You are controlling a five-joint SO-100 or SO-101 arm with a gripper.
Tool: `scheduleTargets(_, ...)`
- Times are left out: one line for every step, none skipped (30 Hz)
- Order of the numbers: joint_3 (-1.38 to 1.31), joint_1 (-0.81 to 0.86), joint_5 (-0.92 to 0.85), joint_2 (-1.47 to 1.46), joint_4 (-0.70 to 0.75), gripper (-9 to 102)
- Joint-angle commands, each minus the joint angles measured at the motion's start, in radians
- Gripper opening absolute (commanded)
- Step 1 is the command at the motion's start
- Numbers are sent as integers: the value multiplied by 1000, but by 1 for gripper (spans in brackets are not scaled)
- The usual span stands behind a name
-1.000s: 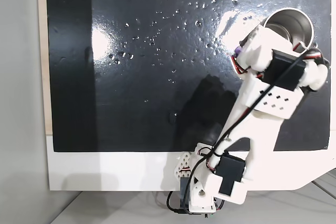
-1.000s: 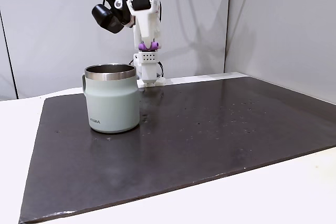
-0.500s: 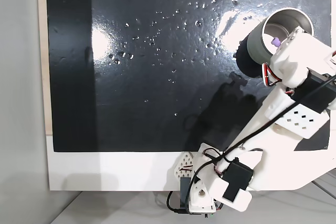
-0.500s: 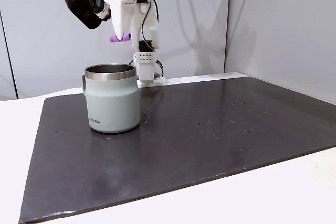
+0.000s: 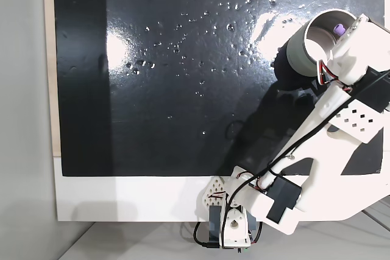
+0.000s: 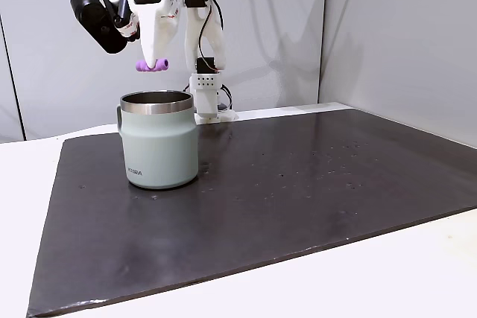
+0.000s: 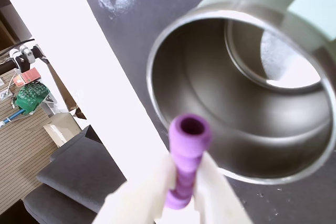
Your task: Grasp a pengrip and put it in the cup.
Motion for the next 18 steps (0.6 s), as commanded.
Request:
scheduleTargets(-49, 8, -9, 8, -23, 12)
scheduleTargets(-48, 8, -8, 8, -20, 19)
scheduleTargets(-46, 9, -3, 8, -18, 24)
scheduleTargets(-44, 11, 3, 8, -15, 29)
scheduleTargets(-44, 11, 12, 8, -12, 33)
scheduleTargets(-44, 11, 15, 8, -11, 34)
scheduleTargets(-44, 11, 17, 8, -9, 35)
scheduleTargets(-44, 11, 17, 8, -6, 35)
scheduleTargets(-44, 9, 17, 8, -3, 35)
scheduleTargets(-44, 6, 17, 8, -2, 35)
scheduleTargets(-44, 5, 18, 8, 2, 35)
scheduleTargets(-46, 3, 20, 8, 5, 35)
scheduleTargets(-46, 0, 20, 8, 6, 35)
scheduleTargets(-46, 0, 20, 8, 8, 34)
scheduleTargets(-46, -2, 20, 9, 8, 34)
scheduleTargets(-46, -3, 20, 9, 9, 34)
scheduleTargets(-46, -3, 20, 9, 9, 34)
scheduleTargets(-46, -5, 20, 9, 9, 34)
